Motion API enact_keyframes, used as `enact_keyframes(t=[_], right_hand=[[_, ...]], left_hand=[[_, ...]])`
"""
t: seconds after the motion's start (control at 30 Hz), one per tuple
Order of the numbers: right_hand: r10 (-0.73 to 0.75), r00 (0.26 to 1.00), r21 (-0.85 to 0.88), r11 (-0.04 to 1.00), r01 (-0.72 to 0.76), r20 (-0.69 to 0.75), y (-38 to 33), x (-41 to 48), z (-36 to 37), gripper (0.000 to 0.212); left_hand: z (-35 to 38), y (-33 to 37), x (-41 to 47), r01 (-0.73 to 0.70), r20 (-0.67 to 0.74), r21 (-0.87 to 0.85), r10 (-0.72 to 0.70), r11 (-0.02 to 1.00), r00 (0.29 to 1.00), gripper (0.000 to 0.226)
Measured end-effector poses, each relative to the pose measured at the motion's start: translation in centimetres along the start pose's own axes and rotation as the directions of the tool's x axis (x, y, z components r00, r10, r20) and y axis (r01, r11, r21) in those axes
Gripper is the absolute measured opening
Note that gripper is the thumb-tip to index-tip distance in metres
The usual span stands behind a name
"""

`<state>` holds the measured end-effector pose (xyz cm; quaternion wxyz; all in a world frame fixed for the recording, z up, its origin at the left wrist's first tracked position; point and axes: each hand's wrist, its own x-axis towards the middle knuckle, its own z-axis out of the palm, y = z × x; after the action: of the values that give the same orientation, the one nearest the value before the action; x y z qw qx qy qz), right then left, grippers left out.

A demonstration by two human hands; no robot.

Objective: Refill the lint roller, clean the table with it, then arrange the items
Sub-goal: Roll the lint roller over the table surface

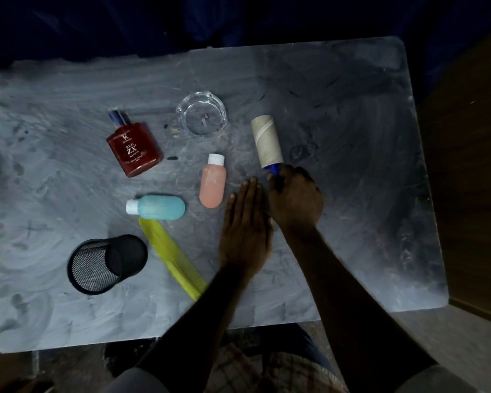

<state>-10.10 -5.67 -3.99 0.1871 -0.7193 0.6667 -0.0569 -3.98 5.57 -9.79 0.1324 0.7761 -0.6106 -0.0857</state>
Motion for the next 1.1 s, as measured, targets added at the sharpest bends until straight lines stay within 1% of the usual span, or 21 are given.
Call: enact_keyframes(t=[0.13, 0.3, 0.5, 0.6, 0.8, 0.87, 0.97, 1.1], right_hand=[[0.011, 1.000, 0.025, 1.000, -0.011, 0.010, -0.1, 0.0, 0.3, 0.035], [0.099, 0.995, 0.088, 0.991, -0.099, -0.003, 1.7, 1.0, -0.4, 0.032], [0.231, 0.973, 0.141, 0.963, -0.229, 0.008, 6.0, 3.2, -2.3, 0.032], [0.290, 0.957, 0.173, 0.943, -0.283, -0.012, 8.3, 3.9, -3.1, 0.033], [0.340, 0.938, 0.188, 0.928, -0.322, -0.073, 13.1, 4.6, -5.0, 0.037], [0.376, 0.924, 0.186, 0.915, -0.358, -0.069, 14.7, 4.7, -5.8, 0.037], [0.429, 0.902, 0.238, 0.882, -0.406, -0.050, 17.0, 4.6, -6.9, 0.036], [0.509, 0.860, 0.257, 0.838, -0.482, -0.047, 19.1, 4.3, -8.2, 0.041]], left_hand=[[0.0, 0.0, 0.0, -0.002, 0.008, -0.007, 0.002, 1.000, 1.000, 0.066], [0.0, 0.1, 0.0, 0.013, 0.001, -0.027, -0.013, 1.000, 1.000, 0.067], [-0.1, -0.1, 0.1, 0.014, -0.024, -0.058, -0.015, 0.998, 1.000, 0.071], [-0.1, 0.0, 0.1, 0.009, -0.018, -0.053, -0.010, 0.999, 1.000, 0.071], [0.0, 0.1, 0.1, 0.021, -0.022, -0.054, -0.022, 0.998, 1.000, 0.070], [0.0, 0.1, 0.1, 0.014, -0.028, -0.039, -0.015, 0.999, 1.000, 0.070], [0.2, 0.0, 0.1, 0.004, -0.039, -0.023, -0.005, 1.000, 0.999, 0.069], [0.4, -0.2, 0.1, -0.004, -0.047, -0.009, 0.004, 1.000, 0.999, 0.067]])
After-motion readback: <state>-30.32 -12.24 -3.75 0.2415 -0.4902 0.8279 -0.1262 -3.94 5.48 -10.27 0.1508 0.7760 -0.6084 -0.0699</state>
